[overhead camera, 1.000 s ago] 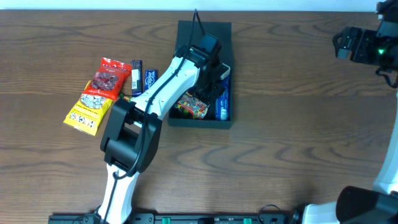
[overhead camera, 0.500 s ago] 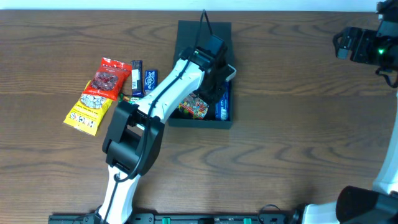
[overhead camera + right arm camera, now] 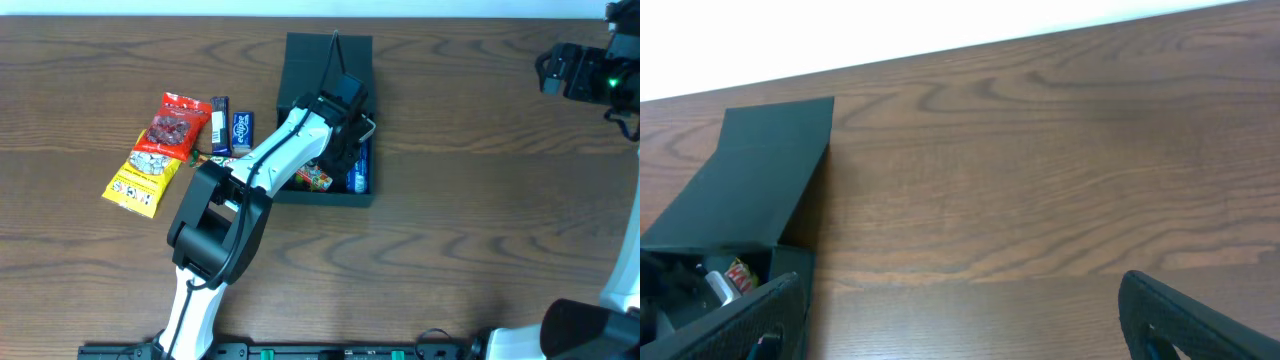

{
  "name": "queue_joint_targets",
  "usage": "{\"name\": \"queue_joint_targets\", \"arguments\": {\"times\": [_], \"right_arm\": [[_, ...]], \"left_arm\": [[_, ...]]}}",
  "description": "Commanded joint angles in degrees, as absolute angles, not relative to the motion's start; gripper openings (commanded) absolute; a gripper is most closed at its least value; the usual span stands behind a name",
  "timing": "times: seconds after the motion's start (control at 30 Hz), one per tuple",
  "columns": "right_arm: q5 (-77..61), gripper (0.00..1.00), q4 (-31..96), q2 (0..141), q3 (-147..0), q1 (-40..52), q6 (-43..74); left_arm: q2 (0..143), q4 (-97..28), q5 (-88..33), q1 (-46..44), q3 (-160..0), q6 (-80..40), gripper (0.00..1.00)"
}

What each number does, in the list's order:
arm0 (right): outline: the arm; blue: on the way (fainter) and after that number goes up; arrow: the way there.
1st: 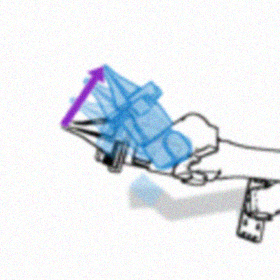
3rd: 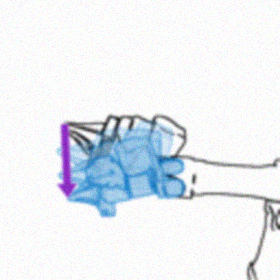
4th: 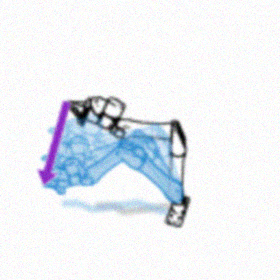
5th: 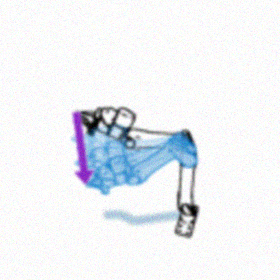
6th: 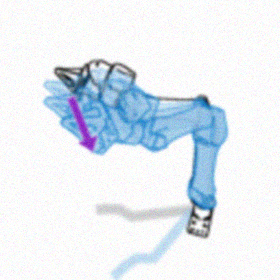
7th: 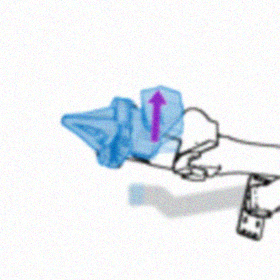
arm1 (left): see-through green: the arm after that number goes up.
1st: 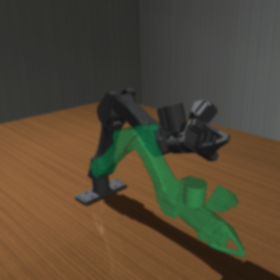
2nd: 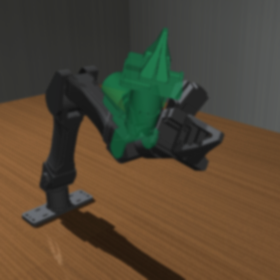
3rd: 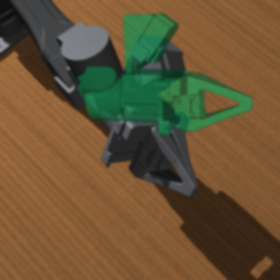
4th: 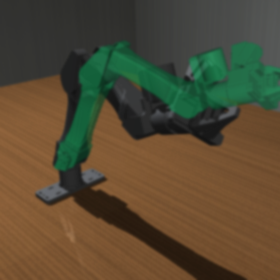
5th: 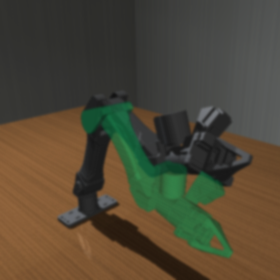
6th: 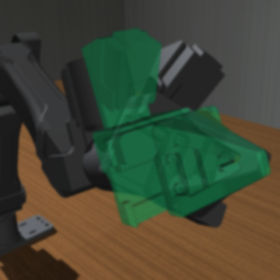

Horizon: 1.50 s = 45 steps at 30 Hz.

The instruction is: Pack container

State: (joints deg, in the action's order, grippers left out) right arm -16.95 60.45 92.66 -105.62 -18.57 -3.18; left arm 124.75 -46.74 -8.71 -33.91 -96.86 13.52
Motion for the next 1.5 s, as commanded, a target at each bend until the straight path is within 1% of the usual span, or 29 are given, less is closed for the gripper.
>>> {"name": "queue_joint_targets", "arguments": {"times": [0.0,0.07,0.17,0.2,0.5,0.7,0.8,1.1,1.23,1.47], "right_arm": [[-17.4,0.99,60.4,93.0,-105.3,-18.9,-3.3],[-17.4,0.99,60.4,93.0,-105.3,-18.9,-3.3],[-17.4,0.99,60.5,93.0,-105.3,-18.9,-3.3],[-17.4,0.99,60.5,93.0,-105.3,-18.9,-3.3],[-17.4,0.99,60.5,93.0,-105.3,-18.9,-3.3],[-17.4,0.99,60.4,93.0,-105.3,-18.9,-3.3],[-17.4,0.99,60.4,93.0,-105.3,-18.9,-3.3],[-17.4,0.99,60.2,93.0,-105.3,-18.9,-3.3],[-17.4,0.99,60.2,93.0,-105.3,-18.9,-3.3],[-17.4,0.99,60.5,93.0,-105.3,-18.9,-3.3]], "left_arm": [[125.3,-46.0,-5.5,-33.8,-96.4,11.6,0.30],[125.3,-45.8,-2.7,-33.8,-96.4,8.9,0.20],[125.3,-45.6,0.8,-33.8,-96.4,4.1,0.08],[125.3,-45.6,1.7,-33.8,-96.4,2.1,0.06],[125.0,-46.9,2.2,-33.8,-96.6,-14.1,0.06],[123.2,-50.5,10.6,-33.8,-98.8,-26.9,0.06],[121.9,-51.5,12.0,-33.8,-99.3,-31.1,0.06],[118.5,-51.5,12.7,-33.8,-99.3,-35.4,0.06],[116.2,-51.4,16.5,-33.8,-99.3,-38.5,0.06],[116.9,-52.8,17.2,-33.8,-99.2,-42.5,0.06]]}}
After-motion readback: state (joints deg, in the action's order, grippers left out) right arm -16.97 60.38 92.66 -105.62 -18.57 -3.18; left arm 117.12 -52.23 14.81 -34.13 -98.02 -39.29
